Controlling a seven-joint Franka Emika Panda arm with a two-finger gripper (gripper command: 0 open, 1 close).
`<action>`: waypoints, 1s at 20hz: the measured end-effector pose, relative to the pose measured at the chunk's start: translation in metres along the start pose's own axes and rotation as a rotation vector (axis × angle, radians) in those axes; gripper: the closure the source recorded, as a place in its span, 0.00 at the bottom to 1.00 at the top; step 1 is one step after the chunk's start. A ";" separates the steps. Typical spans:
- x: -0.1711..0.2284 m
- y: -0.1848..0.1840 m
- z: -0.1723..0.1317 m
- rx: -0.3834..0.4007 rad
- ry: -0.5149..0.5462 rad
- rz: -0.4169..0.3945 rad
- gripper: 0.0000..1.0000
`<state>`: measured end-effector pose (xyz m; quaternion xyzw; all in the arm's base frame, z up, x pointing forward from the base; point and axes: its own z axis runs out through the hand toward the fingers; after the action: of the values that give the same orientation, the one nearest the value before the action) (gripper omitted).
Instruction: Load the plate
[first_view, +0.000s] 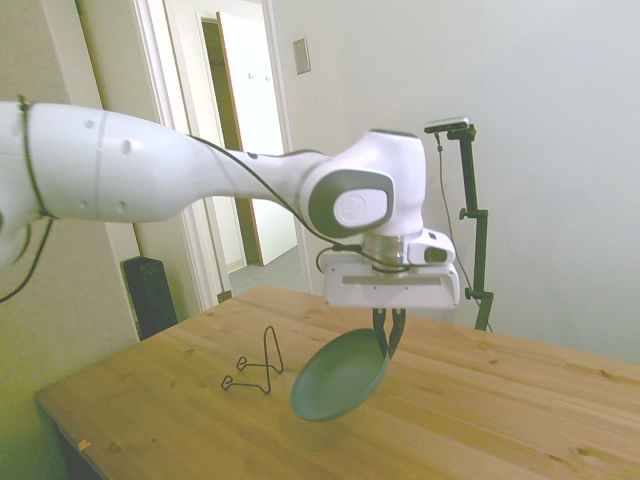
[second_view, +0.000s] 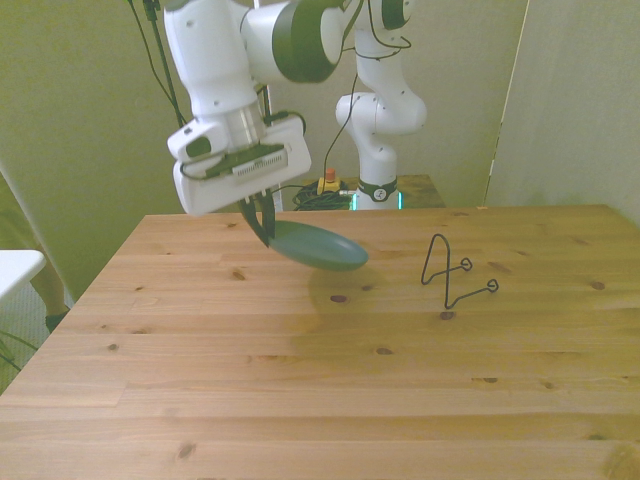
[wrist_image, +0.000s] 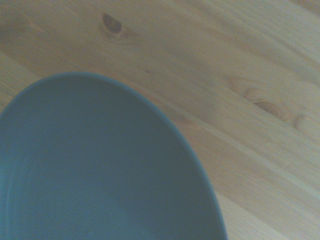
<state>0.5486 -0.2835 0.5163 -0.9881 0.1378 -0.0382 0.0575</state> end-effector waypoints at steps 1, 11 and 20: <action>-0.008 0.000 -0.019 0.000 0.030 0.010 1.00; -0.082 -0.083 -0.173 -0.041 0.328 0.121 1.00; -0.143 -0.242 -0.099 -0.187 0.485 0.120 1.00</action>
<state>0.4675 -0.0233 0.6355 -0.9411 0.2091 -0.2574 -0.0667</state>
